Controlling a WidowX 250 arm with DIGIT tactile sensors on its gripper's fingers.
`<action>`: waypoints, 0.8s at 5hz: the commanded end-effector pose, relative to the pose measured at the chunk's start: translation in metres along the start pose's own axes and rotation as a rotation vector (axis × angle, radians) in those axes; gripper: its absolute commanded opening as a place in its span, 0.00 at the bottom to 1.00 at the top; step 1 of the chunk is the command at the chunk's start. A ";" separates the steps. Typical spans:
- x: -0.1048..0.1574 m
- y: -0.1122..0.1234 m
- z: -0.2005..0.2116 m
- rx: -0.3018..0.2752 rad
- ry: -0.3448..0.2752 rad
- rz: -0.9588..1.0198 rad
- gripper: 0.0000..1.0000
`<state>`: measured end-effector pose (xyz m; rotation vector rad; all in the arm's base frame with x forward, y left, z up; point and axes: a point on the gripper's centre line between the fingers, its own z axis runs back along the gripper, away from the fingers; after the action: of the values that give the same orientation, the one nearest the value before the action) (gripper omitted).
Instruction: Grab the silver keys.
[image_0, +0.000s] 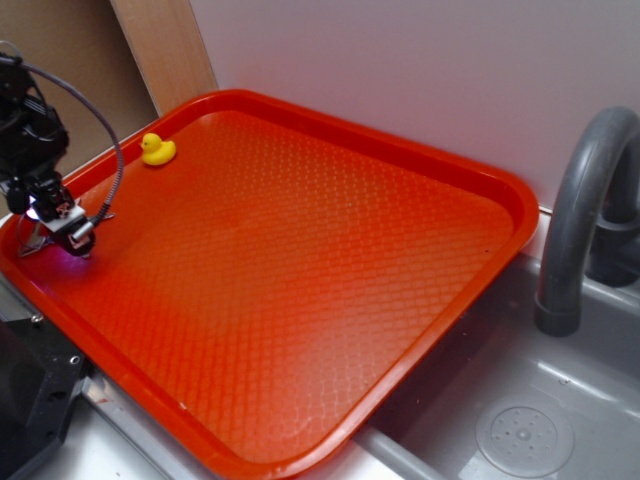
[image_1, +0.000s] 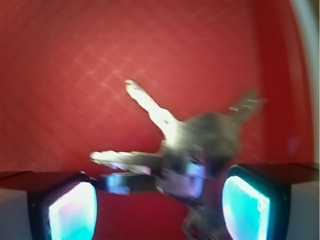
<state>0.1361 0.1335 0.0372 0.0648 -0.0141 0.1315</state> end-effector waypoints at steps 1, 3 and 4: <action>-0.012 0.009 0.022 0.057 -0.005 -0.006 0.00; -0.002 0.006 0.013 0.091 -0.010 0.008 0.00; 0.004 -0.002 0.009 0.117 -0.010 0.016 0.00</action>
<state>0.1371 0.1274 0.0410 0.1656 0.0078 0.1551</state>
